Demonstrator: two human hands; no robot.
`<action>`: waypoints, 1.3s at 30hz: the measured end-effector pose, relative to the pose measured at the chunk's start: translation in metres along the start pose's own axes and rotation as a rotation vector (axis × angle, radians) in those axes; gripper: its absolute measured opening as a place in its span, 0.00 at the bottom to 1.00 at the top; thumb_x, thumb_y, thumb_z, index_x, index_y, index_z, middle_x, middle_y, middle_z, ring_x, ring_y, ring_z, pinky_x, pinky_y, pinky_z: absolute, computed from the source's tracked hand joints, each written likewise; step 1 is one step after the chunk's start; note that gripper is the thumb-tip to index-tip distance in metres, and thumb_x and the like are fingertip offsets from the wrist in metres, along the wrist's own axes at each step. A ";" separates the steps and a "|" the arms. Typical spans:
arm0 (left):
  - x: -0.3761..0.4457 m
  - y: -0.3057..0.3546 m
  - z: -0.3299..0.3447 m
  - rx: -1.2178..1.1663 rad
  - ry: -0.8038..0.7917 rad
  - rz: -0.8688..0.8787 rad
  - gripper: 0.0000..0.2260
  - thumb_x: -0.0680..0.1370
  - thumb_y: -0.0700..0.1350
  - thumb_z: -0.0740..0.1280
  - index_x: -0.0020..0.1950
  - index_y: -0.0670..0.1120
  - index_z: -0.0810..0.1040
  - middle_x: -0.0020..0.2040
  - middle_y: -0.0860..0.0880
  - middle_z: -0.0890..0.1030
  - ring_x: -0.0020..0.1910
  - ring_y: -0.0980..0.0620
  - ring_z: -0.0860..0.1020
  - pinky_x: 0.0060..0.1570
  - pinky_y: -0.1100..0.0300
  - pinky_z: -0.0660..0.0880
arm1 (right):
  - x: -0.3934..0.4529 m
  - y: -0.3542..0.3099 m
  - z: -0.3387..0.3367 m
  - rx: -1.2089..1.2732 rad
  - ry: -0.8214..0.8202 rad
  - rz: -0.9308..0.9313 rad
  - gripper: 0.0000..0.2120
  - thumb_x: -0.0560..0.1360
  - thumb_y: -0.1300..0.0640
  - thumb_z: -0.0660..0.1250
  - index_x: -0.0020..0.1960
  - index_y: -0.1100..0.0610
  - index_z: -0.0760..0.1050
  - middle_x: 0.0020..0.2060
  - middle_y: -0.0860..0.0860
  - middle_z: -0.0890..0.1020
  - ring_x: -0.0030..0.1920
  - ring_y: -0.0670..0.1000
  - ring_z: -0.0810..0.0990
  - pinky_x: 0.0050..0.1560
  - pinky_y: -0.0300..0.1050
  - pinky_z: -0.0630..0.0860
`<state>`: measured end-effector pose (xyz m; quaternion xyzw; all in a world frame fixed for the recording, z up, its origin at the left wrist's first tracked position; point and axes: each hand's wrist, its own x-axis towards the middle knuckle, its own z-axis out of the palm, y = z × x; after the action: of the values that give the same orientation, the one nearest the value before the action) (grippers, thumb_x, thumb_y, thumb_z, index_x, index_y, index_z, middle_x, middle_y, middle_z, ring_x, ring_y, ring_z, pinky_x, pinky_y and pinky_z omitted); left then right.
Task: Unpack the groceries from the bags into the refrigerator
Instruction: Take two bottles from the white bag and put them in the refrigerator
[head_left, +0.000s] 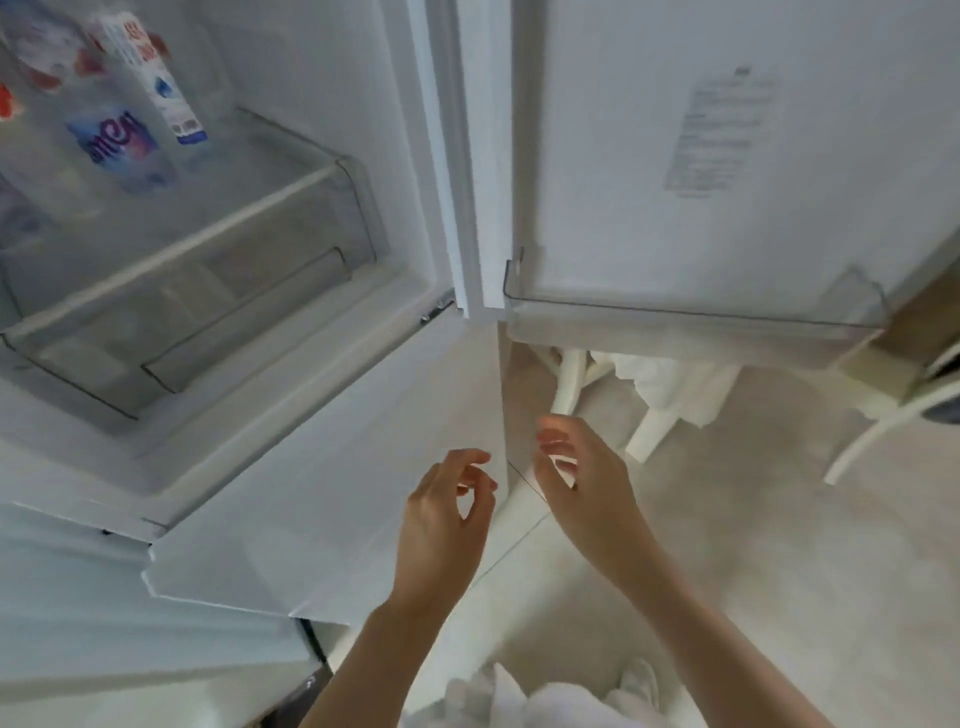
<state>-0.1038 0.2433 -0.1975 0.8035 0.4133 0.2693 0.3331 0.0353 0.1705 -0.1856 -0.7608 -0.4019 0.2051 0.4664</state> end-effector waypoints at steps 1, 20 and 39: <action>-0.005 0.007 0.013 0.000 -0.046 0.002 0.09 0.78 0.41 0.66 0.55 0.52 0.77 0.42 0.56 0.82 0.44 0.60 0.80 0.48 0.72 0.75 | -0.010 0.012 -0.013 -0.008 0.016 0.037 0.12 0.77 0.56 0.65 0.61 0.54 0.73 0.52 0.47 0.80 0.54 0.45 0.79 0.59 0.46 0.77; -0.083 0.223 0.332 0.157 -0.663 0.252 0.11 0.78 0.45 0.63 0.59 0.53 0.76 0.42 0.53 0.79 0.42 0.56 0.77 0.43 0.58 0.77 | -0.152 0.239 -0.311 -0.153 0.240 0.457 0.11 0.76 0.61 0.66 0.58 0.55 0.76 0.47 0.45 0.79 0.48 0.42 0.79 0.53 0.45 0.78; 0.109 0.307 0.502 0.150 -0.720 0.156 0.08 0.78 0.43 0.64 0.56 0.50 0.78 0.41 0.54 0.81 0.40 0.58 0.79 0.45 0.56 0.77 | 0.065 0.341 -0.491 -0.184 0.264 0.450 0.13 0.77 0.61 0.65 0.61 0.56 0.74 0.47 0.46 0.78 0.47 0.44 0.79 0.52 0.47 0.79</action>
<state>0.4567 0.0443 -0.2657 0.8980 0.2260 -0.0370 0.3758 0.5546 -0.1269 -0.2438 -0.8903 -0.1756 0.1654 0.3863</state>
